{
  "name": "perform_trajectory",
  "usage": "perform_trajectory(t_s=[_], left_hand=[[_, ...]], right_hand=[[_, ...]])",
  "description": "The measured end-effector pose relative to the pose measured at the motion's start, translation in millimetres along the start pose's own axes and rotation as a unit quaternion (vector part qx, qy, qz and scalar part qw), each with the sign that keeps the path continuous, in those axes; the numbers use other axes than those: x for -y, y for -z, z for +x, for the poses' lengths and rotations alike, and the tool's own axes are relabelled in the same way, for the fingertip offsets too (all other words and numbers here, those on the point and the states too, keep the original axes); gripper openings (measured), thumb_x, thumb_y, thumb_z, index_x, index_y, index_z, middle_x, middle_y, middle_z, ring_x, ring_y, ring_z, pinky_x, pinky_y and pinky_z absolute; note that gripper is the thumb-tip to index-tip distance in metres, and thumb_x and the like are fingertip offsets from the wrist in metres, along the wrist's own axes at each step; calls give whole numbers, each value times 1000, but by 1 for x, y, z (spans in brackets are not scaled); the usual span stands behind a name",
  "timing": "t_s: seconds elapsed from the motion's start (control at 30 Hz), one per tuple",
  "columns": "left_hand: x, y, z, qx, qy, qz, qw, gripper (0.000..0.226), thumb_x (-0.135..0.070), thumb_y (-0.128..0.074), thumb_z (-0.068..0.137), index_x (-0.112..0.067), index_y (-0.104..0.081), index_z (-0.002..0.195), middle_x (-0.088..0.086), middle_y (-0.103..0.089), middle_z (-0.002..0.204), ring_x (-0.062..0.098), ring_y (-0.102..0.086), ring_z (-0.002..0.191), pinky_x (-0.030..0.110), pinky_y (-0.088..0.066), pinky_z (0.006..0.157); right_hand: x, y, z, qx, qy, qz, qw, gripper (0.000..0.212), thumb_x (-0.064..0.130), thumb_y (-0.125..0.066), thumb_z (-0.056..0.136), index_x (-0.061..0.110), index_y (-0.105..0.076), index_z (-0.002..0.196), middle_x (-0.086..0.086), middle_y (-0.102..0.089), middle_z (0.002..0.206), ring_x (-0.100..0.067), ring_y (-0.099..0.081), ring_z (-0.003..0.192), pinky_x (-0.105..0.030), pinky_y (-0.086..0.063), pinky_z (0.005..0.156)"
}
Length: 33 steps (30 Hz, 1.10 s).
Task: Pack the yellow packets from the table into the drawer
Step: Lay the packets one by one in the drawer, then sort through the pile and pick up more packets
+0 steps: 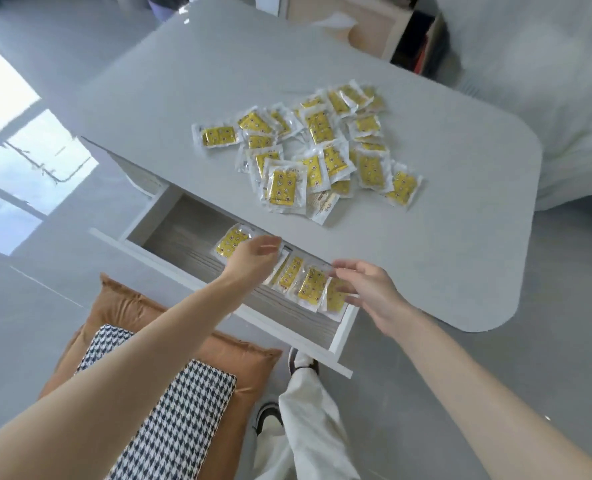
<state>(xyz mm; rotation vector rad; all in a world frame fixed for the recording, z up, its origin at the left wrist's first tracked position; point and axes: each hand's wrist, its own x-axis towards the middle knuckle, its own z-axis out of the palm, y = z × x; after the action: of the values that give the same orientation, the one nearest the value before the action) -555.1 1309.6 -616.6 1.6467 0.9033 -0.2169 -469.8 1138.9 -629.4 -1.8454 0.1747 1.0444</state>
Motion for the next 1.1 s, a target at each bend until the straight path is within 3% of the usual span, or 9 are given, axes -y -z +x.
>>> perform_trajectory(t_s=[0.1, 0.2, 0.3, 0.43, 0.87, 1.1], left_hand=[[-55, 5, -28, -7, -26, -25, 999, 38, -6, -45, 96, -18, -52, 132, -2, -58, 123, 7, -57, 78, 18, -46, 65], [-105, -1, -55, -11, -41, -50, 998, 38, -7, -45, 95, -18, -54, 130, -2, -60, 116, 15, -57, 93, 22, -47, 71], [-146, -14, -82, -6, -48, -82, 995, 36, -5, -46, 94, -16, -55, 128, -2, -59, 109, 17, -56, 95, 23, -48, 73], [-186, -38, -117, 5, -67, -81, 994, 36, -7, -46, 96, -16, -55, 129, -2, -61, 111, 18, -58, 97, 34, -49, 90], [-287, -171, -189, -13, -76, -84, 993, 36, -8, -46, 95, -17, -54, 129, 0, -60, 120, 19, -57, 100, 37, -46, 95], [-344, -264, -220, -26, -83, -127, 988, 39, -8, -45, 94, -14, -51, 132, 2, -58, 118, 19, -55, 97, 36, -47, 94]], right_hand=[[42, 30, -34, -17, 39, 18, 999, 21, 12, -54, 94, 17, -63, 113, 1, -68, 109, -17, -60, 90, -33, -49, 88], [74, 63, -65, -41, 64, 31, 997, 20, 13, -54, 95, 19, -62, 113, 2, -68, 110, -17, -61, 92, -35, -49, 93], [95, 97, -96, -63, 76, 39, 994, 20, 13, -54, 95, 18, -62, 112, 2, -67, 109, -17, -61, 92, -34, -49, 91], [111, 141, -138, -79, 87, 42, 992, 20, 12, -54, 94, 17, -62, 112, 0, -67, 109, -16, -59, 88, -31, -47, 86], [121, 330, -203, -48, 129, 22, 990, 15, 16, -56, 92, 26, -63, 101, 0, -67, 114, -15, -61, 87, -29, -49, 82], [131, 429, -228, -13, 146, -8, 989, 17, 15, -55, 93, 23, -62, 106, 2, -67, 109, -16, -61, 86, -27, -48, 78]])
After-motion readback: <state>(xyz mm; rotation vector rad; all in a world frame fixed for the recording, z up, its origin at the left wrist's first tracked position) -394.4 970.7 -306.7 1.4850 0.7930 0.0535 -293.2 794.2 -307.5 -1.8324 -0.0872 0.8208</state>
